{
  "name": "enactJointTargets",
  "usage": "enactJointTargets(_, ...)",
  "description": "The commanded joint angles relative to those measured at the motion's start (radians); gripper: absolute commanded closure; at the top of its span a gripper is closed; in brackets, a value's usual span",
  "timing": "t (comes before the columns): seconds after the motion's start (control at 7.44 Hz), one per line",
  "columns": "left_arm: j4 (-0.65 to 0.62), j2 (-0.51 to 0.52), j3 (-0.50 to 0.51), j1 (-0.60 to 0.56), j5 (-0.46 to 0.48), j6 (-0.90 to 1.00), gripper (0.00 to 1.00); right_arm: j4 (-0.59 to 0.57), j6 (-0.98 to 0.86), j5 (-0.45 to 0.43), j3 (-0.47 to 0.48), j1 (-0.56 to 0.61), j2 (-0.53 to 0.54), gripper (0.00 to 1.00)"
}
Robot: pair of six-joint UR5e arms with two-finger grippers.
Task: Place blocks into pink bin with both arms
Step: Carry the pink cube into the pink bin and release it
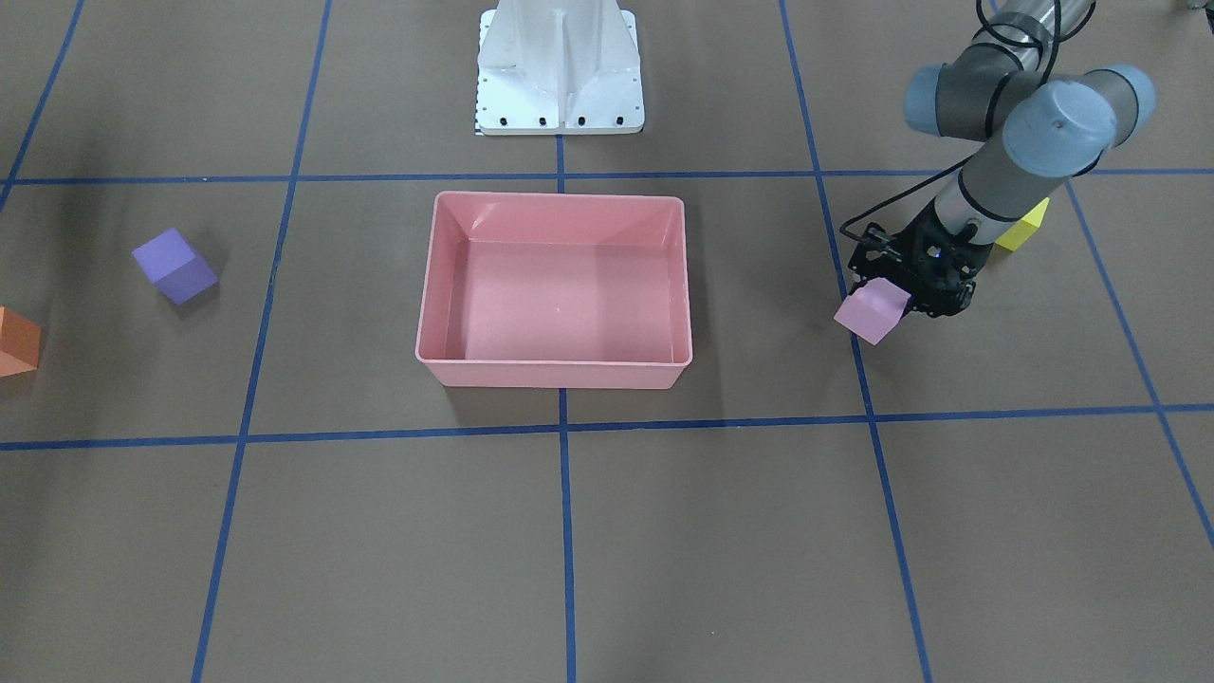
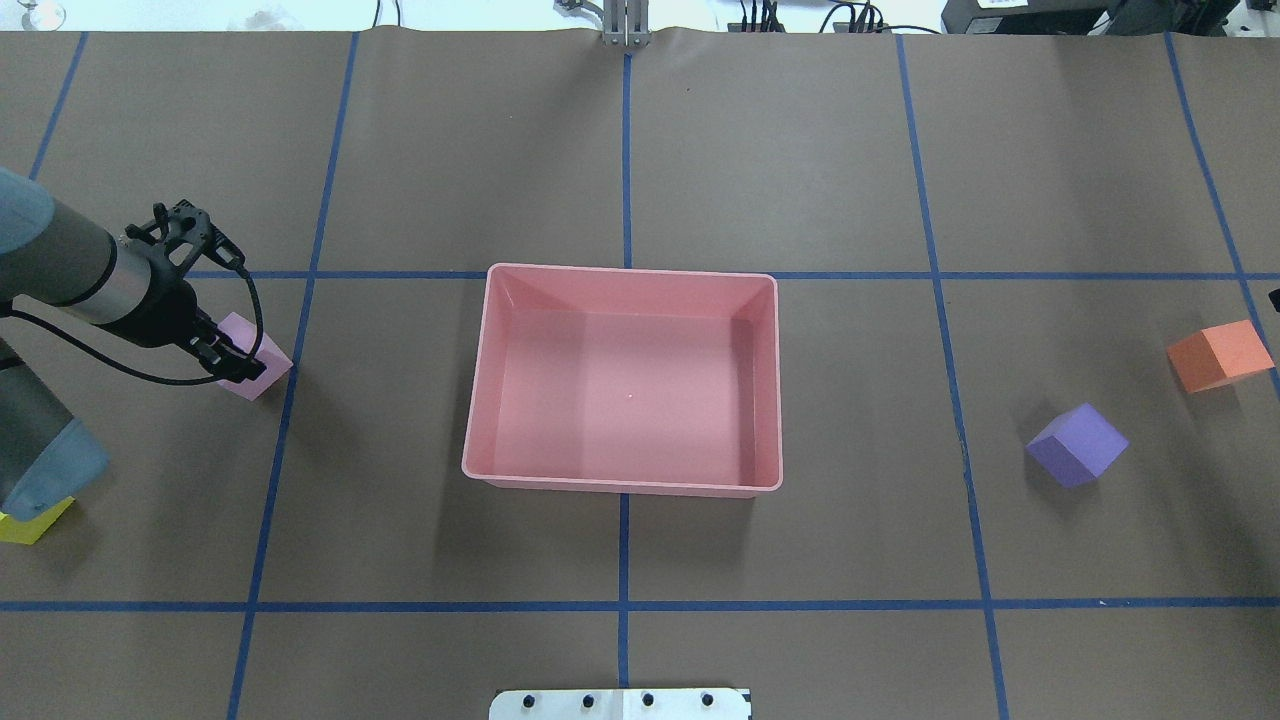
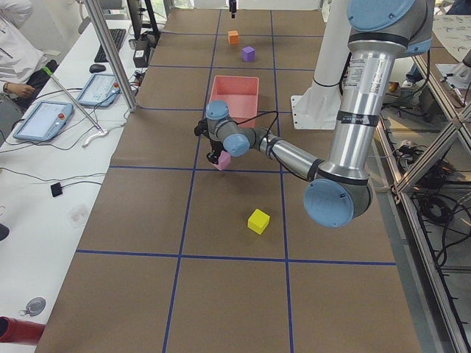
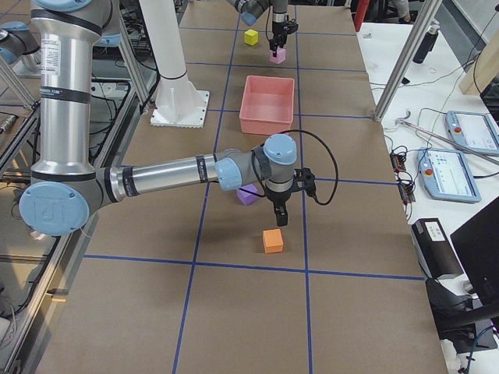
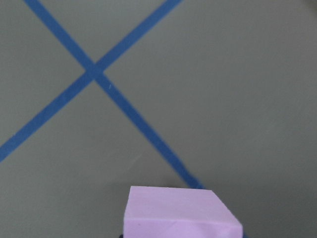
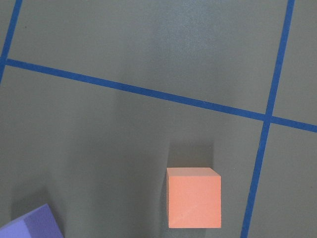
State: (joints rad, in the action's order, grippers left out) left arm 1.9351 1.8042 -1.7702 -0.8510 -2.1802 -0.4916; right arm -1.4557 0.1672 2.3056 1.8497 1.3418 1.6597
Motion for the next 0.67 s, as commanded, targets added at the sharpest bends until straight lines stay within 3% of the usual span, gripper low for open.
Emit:
enactJointTargets(0.0,-0.072,0.178,-0.008,0.053,0.0,-0.341,0.96,0.0,-0.001,-0.002,-0.007,-0.004,0.002,0.0)
enactJointTargets(0.4,-0.301,0.451,0.027,0.157,0.01,-0.513,0.96,-0.002,0.0,-0.002,-0.007,-0.009,0.0,0.0)
enactJointTargets(0.54,-0.317,0.492,0.078,0.203,0.041,-0.527,0.81,-0.002,0.0,-0.002,-0.009,-0.01,0.0,0.0)
